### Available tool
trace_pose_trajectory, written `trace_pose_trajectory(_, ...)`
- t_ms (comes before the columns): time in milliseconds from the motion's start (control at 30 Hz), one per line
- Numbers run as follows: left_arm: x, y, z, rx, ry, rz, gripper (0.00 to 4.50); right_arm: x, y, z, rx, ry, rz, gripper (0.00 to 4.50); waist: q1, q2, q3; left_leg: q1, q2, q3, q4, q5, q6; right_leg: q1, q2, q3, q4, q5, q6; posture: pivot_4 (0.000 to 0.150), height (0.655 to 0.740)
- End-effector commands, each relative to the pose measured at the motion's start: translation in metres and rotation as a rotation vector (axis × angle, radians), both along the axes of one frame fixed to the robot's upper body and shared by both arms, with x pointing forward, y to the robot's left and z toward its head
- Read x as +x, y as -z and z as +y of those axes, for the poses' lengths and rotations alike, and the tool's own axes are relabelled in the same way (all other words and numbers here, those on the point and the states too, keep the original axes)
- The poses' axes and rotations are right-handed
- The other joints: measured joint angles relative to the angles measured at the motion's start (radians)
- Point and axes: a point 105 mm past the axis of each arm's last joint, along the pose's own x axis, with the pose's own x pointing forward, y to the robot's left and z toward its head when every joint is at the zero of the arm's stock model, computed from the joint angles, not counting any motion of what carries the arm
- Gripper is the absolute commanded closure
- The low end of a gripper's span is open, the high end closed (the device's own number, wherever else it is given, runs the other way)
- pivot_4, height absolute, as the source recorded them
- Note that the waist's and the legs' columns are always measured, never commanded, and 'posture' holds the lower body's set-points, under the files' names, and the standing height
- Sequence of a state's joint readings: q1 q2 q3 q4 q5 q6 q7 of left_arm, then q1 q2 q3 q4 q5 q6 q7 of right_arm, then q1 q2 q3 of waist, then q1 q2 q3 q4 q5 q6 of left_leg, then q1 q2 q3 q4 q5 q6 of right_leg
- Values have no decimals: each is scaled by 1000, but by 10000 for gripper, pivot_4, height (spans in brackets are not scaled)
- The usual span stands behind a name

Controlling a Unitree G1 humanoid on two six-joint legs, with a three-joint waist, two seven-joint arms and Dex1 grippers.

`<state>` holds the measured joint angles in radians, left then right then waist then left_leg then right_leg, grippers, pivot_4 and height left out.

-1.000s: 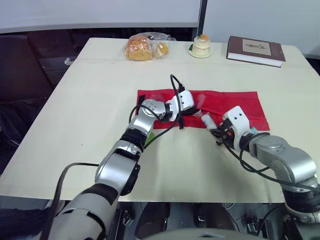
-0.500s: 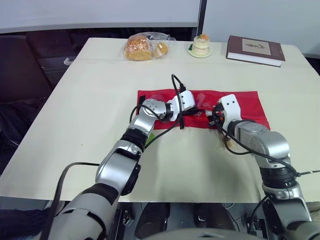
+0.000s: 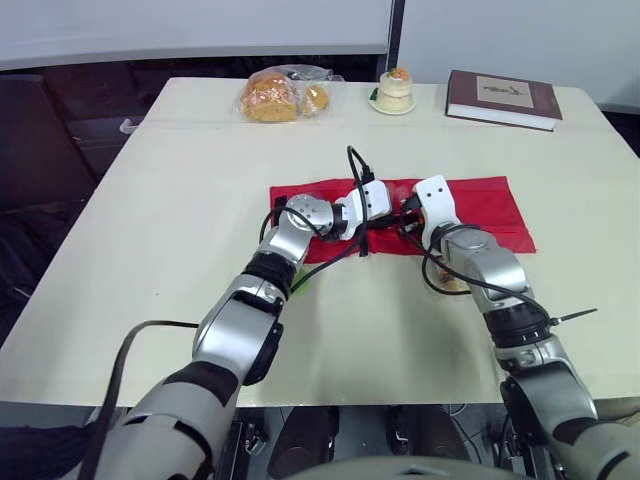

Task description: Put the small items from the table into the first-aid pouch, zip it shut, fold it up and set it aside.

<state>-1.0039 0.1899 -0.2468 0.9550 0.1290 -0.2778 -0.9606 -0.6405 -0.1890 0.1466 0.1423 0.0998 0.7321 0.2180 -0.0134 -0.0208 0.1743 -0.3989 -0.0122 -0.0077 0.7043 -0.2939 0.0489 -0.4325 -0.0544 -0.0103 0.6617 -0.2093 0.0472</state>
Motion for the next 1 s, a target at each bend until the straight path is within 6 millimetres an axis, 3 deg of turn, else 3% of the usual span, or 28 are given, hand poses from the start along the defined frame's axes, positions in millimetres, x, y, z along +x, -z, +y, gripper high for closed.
trace_pose_trajectory(33,-1,-14,-8,-7,37,-54,45000,7,-16,-1,75,34,-46,44994,0,0,0,0,0,0,0,0,0,0,0,0,0,0,0,1500,7289)
trace_pose_trajectory(233,1,-12,-4,-10,24,-46,45000,-5,-13,-5,72,-8,-23,16070,1,0,0,0,0,0,0,0,0,0,0,0,0,0,0,1500,7289)
trace_pose_trajectory(300,2,-12,-3,-20,13,-39,45000,-14,-12,-5,58,-48,-1,10818,0,0,0,0,0,0,-1,0,0,0,0,0,0,0,0,1500,7289)
trace_pose_trajectory(467,4,-13,0,-30,-4,-33,45000,-41,-20,-7,31,-151,20,10818,1,0,0,-1,0,0,-1,0,0,-1,0,0,0,0,0,1500,7289)
trace_pose_trajectory(767,6,-13,1,-40,-15,-26,45000,-62,-30,-11,49,-218,6,10818,2,0,0,-1,0,0,-1,0,0,-1,0,0,-1,0,0,1500,7289)
trace_pose_trajectory(900,7,-14,3,-47,-20,-18,45000,-81,-50,-17,93,-307,-122,10818,3,0,0,-1,0,0,-1,0,0,-1,0,0,-1,0,0,1500,7289)
trace_pose_trajectory(1000,6,-17,4,-80,-19,12,45000,-105,-63,-41,52,-364,-272,10818,8,0,0,-1,0,-1,-1,0,0,-1,0,-1,-1,0,0,1500,7289)
